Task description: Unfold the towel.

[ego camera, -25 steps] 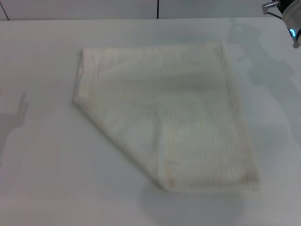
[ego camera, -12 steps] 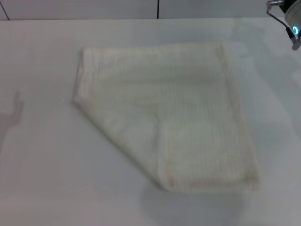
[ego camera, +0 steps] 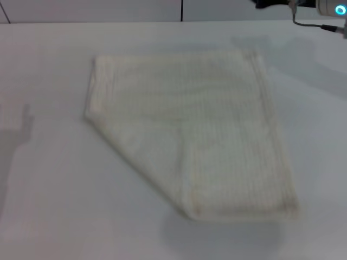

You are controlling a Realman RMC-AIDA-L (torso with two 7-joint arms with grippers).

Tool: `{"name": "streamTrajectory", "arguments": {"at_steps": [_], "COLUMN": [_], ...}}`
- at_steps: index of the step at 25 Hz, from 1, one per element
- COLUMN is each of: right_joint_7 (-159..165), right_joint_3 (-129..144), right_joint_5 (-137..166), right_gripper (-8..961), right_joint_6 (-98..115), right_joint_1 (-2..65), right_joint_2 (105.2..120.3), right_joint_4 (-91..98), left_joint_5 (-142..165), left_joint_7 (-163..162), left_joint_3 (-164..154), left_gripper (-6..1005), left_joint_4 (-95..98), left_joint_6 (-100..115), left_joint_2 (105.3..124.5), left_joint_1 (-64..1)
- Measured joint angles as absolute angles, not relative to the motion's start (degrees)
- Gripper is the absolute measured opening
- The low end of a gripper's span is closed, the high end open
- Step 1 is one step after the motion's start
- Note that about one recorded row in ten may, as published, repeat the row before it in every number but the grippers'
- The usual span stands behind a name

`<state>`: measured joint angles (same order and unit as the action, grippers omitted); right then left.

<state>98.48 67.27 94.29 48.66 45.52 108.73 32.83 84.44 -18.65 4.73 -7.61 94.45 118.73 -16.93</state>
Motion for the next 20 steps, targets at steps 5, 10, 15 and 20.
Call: {"name": "streamTrajectory", "arguments": {"at_steps": [5,10,15,20], "right_joint_7": [116.76,123.48,124.88,125.89], "right_joint_3": [61.76,60.56,60.99,61.05], "right_joint_5": [122.37,136.20,140.90,144.66], "right_gripper": [-1,0,0,0], "right_joint_6": [60.41,66.94,70.21,71.42], "right_joint_1": [52.40,56.73,58.00,57.90], "right_joint_2": [107.36,107.64,108.27,109.44], "right_joint_4": [34.72,36.08,35.59,35.24], "left_joint_5": [84.59,84.64,84.72,84.82], "left_joint_7": [-18.64,-18.63,-19.07,-19.29], "left_joint_3": [4.60,4.33,4.30,0.86], "left_gripper": [622,617,611,606], "left_joint_4": [-8.05,-9.46,-10.27,-9.97], "left_joint_6": [94.46,94.55,94.67,94.13], "left_joint_2": [118.75,118.83,118.82,118.57], "left_joint_1": [-16.92,-17.18,-17.28,-18.43]}}
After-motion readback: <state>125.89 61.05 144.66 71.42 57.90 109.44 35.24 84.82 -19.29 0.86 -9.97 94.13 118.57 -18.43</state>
